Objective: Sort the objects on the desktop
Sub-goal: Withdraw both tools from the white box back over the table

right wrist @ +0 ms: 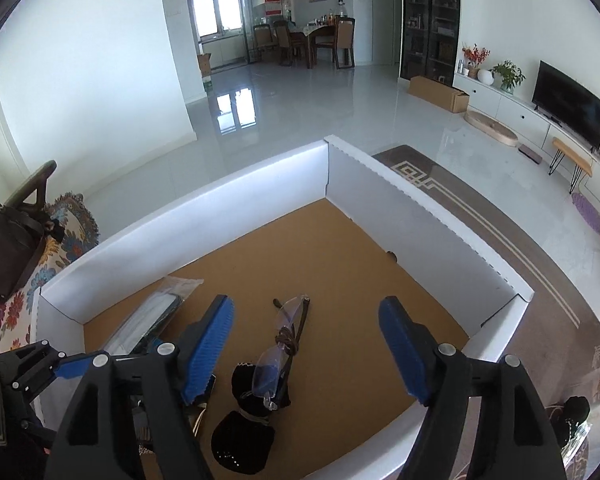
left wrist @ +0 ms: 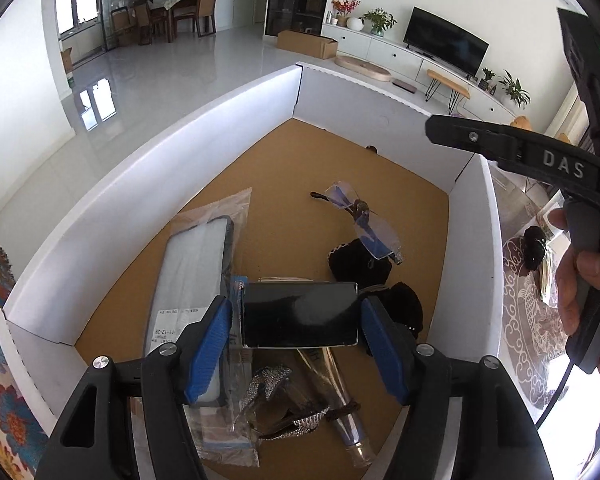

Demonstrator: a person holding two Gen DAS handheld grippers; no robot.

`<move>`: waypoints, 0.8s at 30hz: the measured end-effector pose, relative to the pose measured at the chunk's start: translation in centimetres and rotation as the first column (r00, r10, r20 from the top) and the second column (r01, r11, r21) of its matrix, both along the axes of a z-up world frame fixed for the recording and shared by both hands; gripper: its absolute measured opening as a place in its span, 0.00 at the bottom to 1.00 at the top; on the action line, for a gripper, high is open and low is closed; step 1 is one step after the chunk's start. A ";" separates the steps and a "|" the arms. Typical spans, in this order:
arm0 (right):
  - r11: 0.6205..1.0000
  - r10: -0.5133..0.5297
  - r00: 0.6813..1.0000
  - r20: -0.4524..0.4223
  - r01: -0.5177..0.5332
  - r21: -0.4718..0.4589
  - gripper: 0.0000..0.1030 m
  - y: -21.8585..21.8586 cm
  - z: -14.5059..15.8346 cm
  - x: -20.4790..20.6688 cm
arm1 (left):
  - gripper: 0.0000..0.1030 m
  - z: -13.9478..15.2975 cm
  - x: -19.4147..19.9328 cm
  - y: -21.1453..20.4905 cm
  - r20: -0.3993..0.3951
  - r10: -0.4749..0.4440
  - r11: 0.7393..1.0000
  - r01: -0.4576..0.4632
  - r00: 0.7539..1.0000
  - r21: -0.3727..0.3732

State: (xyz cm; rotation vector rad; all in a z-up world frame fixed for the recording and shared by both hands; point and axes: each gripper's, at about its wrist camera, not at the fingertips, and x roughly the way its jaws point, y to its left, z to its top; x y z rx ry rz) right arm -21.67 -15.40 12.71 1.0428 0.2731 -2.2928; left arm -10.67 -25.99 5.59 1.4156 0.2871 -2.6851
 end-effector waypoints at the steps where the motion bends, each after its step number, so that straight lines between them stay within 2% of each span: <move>1: 1.000 -0.008 1.000 -0.020 0.007 -0.024 0.81 1.3 0.4 0.7 | 0.64 0.4 0.5 0.2 -0.018 0.001 1.000 -0.001 1.000 -0.006; 4: 0.995 -0.049 0.996 -0.080 0.042 -0.088 0.92 6.3 1.1 3.6 | 0.64 1.7 2.2 2.0 -0.068 -0.027 0.999 0.025 0.997 -0.032; 7: 0.987 -0.130 0.985 -0.113 0.119 -0.105 0.97 13.3 -0.3 7.9 | 0.67 3.4 3.9 5.1 -0.118 -0.098 0.994 0.093 0.988 -0.050; 10: 0.968 -0.248 0.962 -0.114 0.241 -0.070 0.97 21.4 -3.6 12.8 | 0.80 4.8 6.0 9.4 -0.178 -0.192 0.981 0.186 0.965 -0.051; 13: 0.913 -0.407 0.907 -0.107 0.408 -0.013 0.97 29.2 -6.9 17.2 | 0.92 5.2 7.6 14.7 -0.217 -0.292 0.956 0.291 0.931 -0.040; 14: 0.889 -0.455 0.885 -0.095 0.458 0.001 0.97 31.6 -7.7 18.4 | 0.95 4.8 7.8 16.6 -0.210 -0.323 0.946 0.323 0.923 -0.034; 17: 0.817 -0.573 0.817 -0.058 0.575 0.027 0.97 37.3 -9.6 21.1 | 0.95 2.2 7.5 22.0 -0.150 -0.399 0.916 0.400 0.905 -0.027; 19: 0.786 -0.617 0.786 -0.037 0.618 0.028 0.97 39.9 -10.4 22.0 | 0.95 -0.2 7.2 25.1 -0.091 -0.427 0.904 0.425 0.900 -0.035; 21: 0.772 -0.635 0.772 -0.022 0.636 0.021 0.97 41.3 -10.9 22.5 | 0.95 -2.7 7.1 27.1 -0.044 -0.445 0.895 0.442 0.895 -0.059; 24: 0.765 -0.643 0.765 -0.023 0.644 0.020 0.97 41.8 -11.1 23.0 | 0.95 -5.5 6.9 28.3 0.001 -0.436 0.894 0.433 0.900 -0.113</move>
